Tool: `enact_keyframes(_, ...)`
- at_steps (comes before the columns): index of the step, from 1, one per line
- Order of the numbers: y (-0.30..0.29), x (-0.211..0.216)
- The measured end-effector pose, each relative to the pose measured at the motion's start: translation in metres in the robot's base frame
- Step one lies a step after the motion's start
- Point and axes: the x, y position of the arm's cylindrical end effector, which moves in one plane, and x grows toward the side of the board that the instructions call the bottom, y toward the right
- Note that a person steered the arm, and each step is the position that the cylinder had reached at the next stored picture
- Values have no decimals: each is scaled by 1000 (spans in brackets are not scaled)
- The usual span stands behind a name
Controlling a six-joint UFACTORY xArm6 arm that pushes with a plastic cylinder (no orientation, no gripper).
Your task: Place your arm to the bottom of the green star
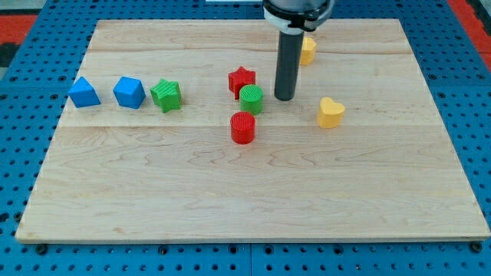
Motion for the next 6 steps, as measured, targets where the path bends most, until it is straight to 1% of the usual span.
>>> enact_keyframes(2,-47,8)
enact_keyframes(3,13,26)
enact_keyframes(4,20,94)
enact_keyframes(5,-18,136)
enact_keyframes(6,-138,118)
